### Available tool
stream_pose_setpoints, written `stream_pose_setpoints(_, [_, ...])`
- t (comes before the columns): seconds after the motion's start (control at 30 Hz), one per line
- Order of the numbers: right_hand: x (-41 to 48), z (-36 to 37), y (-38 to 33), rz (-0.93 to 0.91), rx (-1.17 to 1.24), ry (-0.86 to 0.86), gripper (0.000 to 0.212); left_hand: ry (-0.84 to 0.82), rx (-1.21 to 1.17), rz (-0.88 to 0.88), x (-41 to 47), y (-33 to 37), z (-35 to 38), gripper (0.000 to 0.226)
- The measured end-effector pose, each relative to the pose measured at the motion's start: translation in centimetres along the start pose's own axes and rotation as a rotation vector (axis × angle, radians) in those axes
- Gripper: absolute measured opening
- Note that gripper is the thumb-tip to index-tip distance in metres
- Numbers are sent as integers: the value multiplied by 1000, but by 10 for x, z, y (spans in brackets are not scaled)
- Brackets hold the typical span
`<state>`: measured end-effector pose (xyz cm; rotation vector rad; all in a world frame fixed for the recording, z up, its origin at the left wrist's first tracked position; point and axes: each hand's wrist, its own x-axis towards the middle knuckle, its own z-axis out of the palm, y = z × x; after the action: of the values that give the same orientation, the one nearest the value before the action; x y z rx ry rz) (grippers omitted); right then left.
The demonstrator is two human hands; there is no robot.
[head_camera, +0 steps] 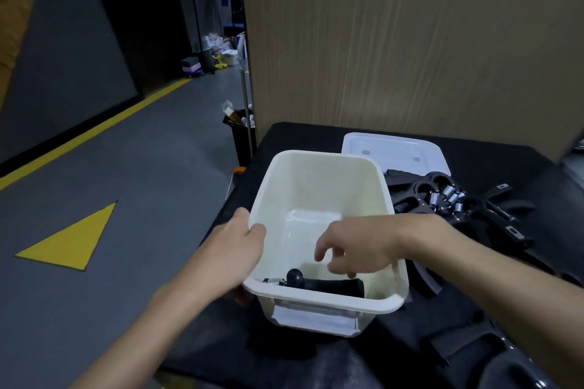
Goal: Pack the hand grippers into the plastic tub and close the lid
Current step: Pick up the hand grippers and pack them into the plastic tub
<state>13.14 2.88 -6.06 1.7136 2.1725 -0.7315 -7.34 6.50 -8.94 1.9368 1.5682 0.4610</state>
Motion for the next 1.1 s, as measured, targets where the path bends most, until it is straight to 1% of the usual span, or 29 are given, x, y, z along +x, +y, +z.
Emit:
stream_pose_setpoints(0.03, [7, 3, -3, 2, -29, -59, 36, -4, -2, 7, 2, -1, 0, 16])
stream_pose_setpoints(0.07, [13, 6, -4, 0, -46, -81, 36, 0, 4, 8, 3, 0, 0, 14])
stream_pose_setpoints(0.23, [24, 14, -4, -71, 13, -139, 36, 40, 57, 9, -1, 0, 5, 12])
stream_pose_setpoints(0.37, [23, 16, -3, -62, 16, -115, 36, 50, 95, 24, 2, 1, 5, 15])
stream_pose_setpoints(0.47, [22, 20, -9, -28, -35, -51, 36, 14, 135, 60, 12, -5, -5, 23])
stream_pose_setpoints(0.53, [17, 19, -14, -16, -21, 95, 37, -41, 199, 136, 21, -8, -16, 25])
stream_pose_setpoints(0.63, [-9, 1, -13, -48, 95, 481, 33, -117, 260, 281, 31, -5, -38, 25])
stream_pose_setpoints(0.7, [-34, -12, 0, -17, 231, 728, 29, -193, 284, 320, 38, -6, -52, 31])
stream_pose_setpoints(0.77, [-55, -17, 22, 119, 358, 989, 25, -270, 325, 325, 46, -10, -62, 37])
stream_pose_setpoints(0.8, [-62, -14, 37, 225, 407, 1108, 23, -287, 354, 337, 50, -13, -64, 36])
stream_pose_setpoints(0.83, [-67, -8, 54, 348, 440, 1183, 22, -284, 401, 343, 52, -13, -64, 35])
stream_pose_setpoints(0.87, [-71, 0, 70, 474, 458, 1182, 21, -257, 462, 338, 52, -13, -62, 33])
stream_pose_setpoints(0.9, [-72, 12, 85, 579, 458, 1105, 21, -212, 505, 312, 49, -9, -59, 31])
stream_pose_setpoints(0.93, [-71, 25, 98, 652, 443, 958, 20, -149, 522, 293, 48, -9, -53, 30])
stream_pose_setpoints(0.97, [-66, 40, 107, 690, 420, 764, 20, -78, 509, 277, 43, -7, -47, 31])
stream_pose_setpoints(1.0, [-60, 55, 110, 701, 393, 572, 21, -12, 467, 271, 41, -9, -41, 33])
stream_pose_setpoints(1.03, [-53, 69, 111, 700, 365, 434, 22, 41, 405, 256, 35, -11, -36, 32])
stream_pose_setpoints(1.07, [-48, 81, 109, 694, 331, 387, 23, 87, 329, 235, 31, -16, -32, 30])
stream_pose_setpoints(1.1, [-43, 90, 108, 691, 291, 416, 26, 130, 250, 212, 26, -20, -29, 28])
